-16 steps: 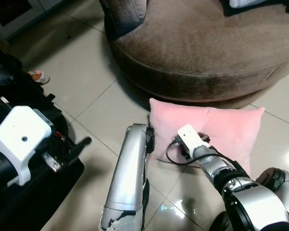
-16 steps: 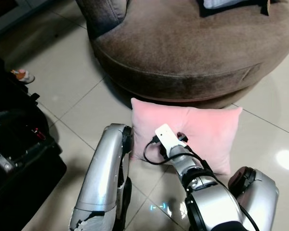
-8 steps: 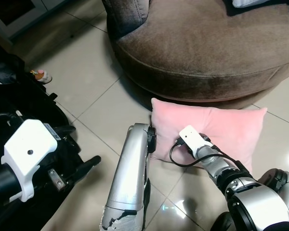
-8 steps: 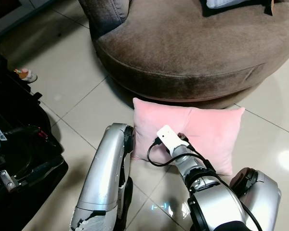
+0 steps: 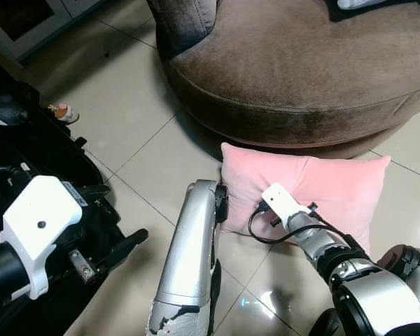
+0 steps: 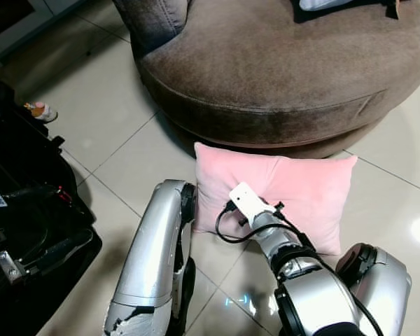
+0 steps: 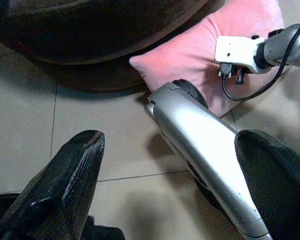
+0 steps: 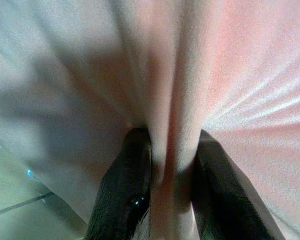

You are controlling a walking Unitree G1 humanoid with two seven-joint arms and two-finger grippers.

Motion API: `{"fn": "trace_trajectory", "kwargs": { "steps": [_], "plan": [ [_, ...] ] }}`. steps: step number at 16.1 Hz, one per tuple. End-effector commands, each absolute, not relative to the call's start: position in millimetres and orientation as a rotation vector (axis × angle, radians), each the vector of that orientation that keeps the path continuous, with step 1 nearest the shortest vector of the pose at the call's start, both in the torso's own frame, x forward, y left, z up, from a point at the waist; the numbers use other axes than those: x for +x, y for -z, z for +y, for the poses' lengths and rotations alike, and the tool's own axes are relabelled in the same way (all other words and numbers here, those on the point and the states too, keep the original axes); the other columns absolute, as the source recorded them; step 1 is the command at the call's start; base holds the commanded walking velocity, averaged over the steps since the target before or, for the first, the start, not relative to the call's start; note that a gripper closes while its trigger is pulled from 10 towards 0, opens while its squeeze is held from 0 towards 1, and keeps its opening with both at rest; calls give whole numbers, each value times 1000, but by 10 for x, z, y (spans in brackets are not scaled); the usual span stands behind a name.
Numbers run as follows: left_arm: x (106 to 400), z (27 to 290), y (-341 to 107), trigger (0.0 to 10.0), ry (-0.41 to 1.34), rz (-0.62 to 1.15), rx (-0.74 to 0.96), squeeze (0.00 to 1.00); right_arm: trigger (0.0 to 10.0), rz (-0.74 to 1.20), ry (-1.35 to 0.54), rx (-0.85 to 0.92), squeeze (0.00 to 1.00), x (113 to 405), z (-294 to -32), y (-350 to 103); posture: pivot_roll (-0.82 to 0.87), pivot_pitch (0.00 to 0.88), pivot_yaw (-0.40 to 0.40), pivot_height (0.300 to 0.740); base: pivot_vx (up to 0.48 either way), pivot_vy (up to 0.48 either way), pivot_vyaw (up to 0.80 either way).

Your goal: Move the pillow to the sofa from floor

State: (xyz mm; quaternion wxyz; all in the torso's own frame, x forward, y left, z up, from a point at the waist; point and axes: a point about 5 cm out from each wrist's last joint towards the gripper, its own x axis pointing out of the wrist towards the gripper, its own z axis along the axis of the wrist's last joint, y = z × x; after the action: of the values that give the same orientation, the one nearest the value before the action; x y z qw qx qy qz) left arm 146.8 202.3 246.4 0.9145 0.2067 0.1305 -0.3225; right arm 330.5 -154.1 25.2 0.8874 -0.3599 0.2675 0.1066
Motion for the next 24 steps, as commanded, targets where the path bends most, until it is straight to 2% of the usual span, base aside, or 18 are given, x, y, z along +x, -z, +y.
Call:
{"fn": "trace_trajectory", "kwargs": {
  "steps": [1, 4, 8, 9, 24],
  "plan": [
    [1433, 1996, -2486, 10000, 678, 260, 436, 0, 0, 591, -251, -747, 0, 3217, -1510, -148, 723, 202, 203, 340, 0, 0, 0],
    [1416, 2005, -2413, 10000, 649, 260, 430, 0, 0, 557, -283, -753, 0, 3229, -1413, -163, 677, 169, 160, 340, 0, 0, 0],
    [1373, 1980, -2132, 10000, 582, 264, 368, 0, 0, 478, -321, -677, 0, 3238, -1229, -198, 511, 95, 3, 340, 0, 0, 0],
    [1376, 1970, -2103, 10000, 569, 258, 357, 0, 0, 467, -338, -665, 0, 3231, -1195, -196, 488, 85, -12, 340, 0, 0, 0],
    [1376, 1970, -2103, 10000, 569, 258, 357, 0, 0, 467, -338, -665, 0, 3231, -1195, -196, 488, 85, -12, 340, 0, 0, 0]
  ]
}}
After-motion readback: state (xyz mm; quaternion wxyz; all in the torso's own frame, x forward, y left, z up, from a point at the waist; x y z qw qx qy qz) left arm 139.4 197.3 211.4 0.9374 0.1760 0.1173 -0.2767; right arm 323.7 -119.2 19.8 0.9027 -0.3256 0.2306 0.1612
